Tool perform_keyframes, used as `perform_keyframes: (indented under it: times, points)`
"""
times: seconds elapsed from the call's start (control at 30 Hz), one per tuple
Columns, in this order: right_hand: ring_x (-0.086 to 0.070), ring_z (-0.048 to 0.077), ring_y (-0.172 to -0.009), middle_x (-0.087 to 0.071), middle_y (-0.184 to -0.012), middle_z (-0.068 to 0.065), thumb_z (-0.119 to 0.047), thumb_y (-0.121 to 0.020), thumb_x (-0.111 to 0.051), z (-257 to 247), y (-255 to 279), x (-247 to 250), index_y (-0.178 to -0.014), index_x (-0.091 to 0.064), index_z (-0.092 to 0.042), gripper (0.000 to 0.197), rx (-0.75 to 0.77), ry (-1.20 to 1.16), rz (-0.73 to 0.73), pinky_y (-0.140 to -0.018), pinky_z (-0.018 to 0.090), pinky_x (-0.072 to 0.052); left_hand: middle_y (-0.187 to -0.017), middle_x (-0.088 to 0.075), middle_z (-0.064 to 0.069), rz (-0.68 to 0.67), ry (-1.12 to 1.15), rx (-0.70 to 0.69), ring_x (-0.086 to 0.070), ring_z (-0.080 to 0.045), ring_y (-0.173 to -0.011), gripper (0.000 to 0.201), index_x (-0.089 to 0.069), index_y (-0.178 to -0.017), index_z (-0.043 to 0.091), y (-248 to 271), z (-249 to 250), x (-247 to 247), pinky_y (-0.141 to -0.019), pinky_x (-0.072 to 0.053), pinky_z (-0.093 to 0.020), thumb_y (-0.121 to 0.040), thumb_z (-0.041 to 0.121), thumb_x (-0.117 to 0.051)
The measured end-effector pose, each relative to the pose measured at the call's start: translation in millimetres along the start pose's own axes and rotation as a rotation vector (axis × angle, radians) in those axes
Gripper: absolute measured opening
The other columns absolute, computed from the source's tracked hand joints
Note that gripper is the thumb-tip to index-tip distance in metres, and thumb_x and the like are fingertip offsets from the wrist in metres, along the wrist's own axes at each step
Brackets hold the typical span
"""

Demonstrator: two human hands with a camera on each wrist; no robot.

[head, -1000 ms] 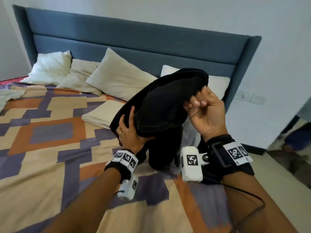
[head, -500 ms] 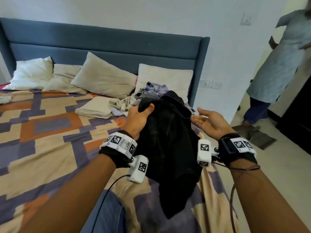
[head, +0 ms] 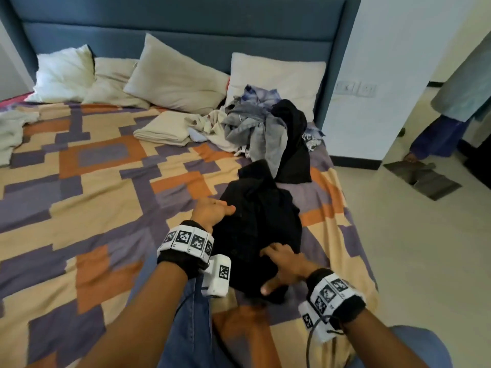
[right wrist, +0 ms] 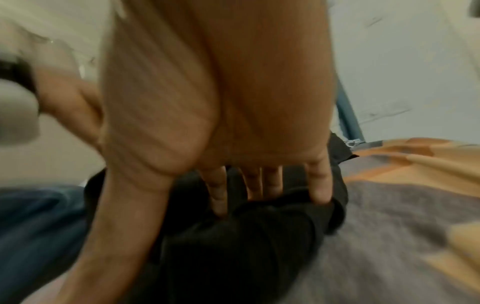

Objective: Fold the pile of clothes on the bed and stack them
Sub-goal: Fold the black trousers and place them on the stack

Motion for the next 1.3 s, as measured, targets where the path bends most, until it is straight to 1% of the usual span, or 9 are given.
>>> perform_keyframes:
  times: [0.13,0.27,0.43,0.7,0.87,0.97,1.03,1.17,1.3]
  points:
    - [0.007,0.031,-0.15,0.01,-0.163,0.004,-0.05,-0.06,-0.086,12,-4,-38,-0.156,-0.004,-0.024,0.129,-0.019,0.34,0.014,-0.11,0.066,-0.017,-0.138,-0.051,-0.009,-0.069,-0.32,0.018,-0.054,-0.03,-0.12,0.096,-0.059,-0.123,0.026,8,-28,-17,-0.103,-0.046,-0.045,-0.035,0.041,-0.092]
    - [-0.044,0.028,-0.132,-0.051,-0.142,0.003,-0.015,-0.079,-0.063,34,3,-14,-0.134,-0.056,-0.027,0.057,0.168,0.135,0.266,-0.104,0.045,-0.041,-0.159,0.018,-0.012,-0.267,-0.749,0.072,-0.001,-0.046,-0.145,0.131,-0.004,-0.155,0.033,19,-47,-52,-0.118,-0.019,-0.054,-0.057,0.046,-0.09]
    - [-0.064,0.007,-0.102,-0.07,-0.11,0.011,-0.011,-0.076,-0.053,64,38,55,-0.1,-0.073,-0.017,0.032,0.326,-0.614,0.739,-0.098,0.026,-0.048,-0.159,0.018,-0.02,-0.382,-0.711,-0.007,0.007,-0.043,-0.146,0.145,0.022,-0.148,0.038,17,-26,-72,-0.119,-0.013,-0.053,-0.053,0.062,-0.085]
    - [-0.066,0.014,-0.09,-0.07,-0.096,0.009,0.017,-0.076,-0.057,52,101,153,-0.104,-0.064,0.003,0.032,0.43,-1.085,1.222,-0.084,0.026,-0.053,-0.162,0.006,0.011,-0.748,-0.985,-0.961,0.005,-0.023,-0.149,0.115,-0.003,-0.143,0.055,65,90,-81,-0.109,0.002,-0.069,-0.07,0.021,-0.085]
    - [-0.065,0.025,-0.088,-0.067,-0.087,0.01,0.011,-0.077,-0.051,68,105,178,-0.092,-0.066,-0.009,0.029,0.254,-1.301,1.463,-0.078,0.036,-0.055,-0.122,-0.066,0.009,-0.397,-0.473,-1.245,-0.06,-0.003,-0.112,0.041,-0.074,-0.108,0.014,66,92,-66,-0.099,-0.048,-0.037,-0.068,0.017,-0.083]
    - [-0.066,0.03,-0.092,-0.068,-0.092,0.012,0.013,-0.084,-0.047,94,109,184,-0.095,-0.065,-0.01,0.031,0.126,-1.298,1.508,-0.081,0.043,-0.056,-0.07,-0.067,0.024,-0.133,-0.031,-1.046,-0.059,0.008,-0.068,0.005,-0.071,-0.082,0.013,66,97,-30,-0.07,-0.046,-0.02,-0.078,0.012,-0.074]
    - [-0.065,0.029,-0.087,-0.069,-0.09,0.012,0.015,-0.085,-0.048,101,112,185,-0.096,-0.064,-0.007,0.03,0.117,-1.213,1.456,-0.074,0.042,-0.054,-0.057,-0.055,0.013,0.069,0.259,-0.907,-0.047,-0.004,-0.056,0.023,-0.06,-0.068,0.015,64,110,2,-0.062,-0.04,-0.025,-0.091,0.012,-0.064]
    - [-0.069,0.021,-0.094,-0.072,-0.099,0.009,0.002,-0.094,-0.057,74,109,183,-0.102,-0.068,-0.01,0.019,0.23,-0.91,1.269,-0.079,0.037,-0.056,-0.057,-0.039,0.001,0.375,0.282,-0.905,-0.034,-0.011,-0.059,0.048,-0.045,-0.06,0.008,56,137,53,-0.057,-0.03,-0.033,-0.095,0.04,-0.053]
    - [-0.069,0.018,-0.087,-0.073,-0.093,0.004,-0.007,-0.1,-0.052,52,112,185,-0.099,-0.07,-0.017,0.021,0.367,-0.98,1.21,-0.076,0.034,-0.057,-0.105,-0.068,-0.006,0.392,0.168,-0.911,-0.061,-0.012,-0.08,0.028,-0.064,-0.106,0.019,47,138,76,-0.08,-0.051,-0.036,-0.096,0.043,-0.053]
Point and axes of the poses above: each hand's wrist, its own y-axis away from the middle knuckle, its own x-axis out of the back of the hand, z = x × y, the point moved 3 cm from there along -y, towards the middle knuckle
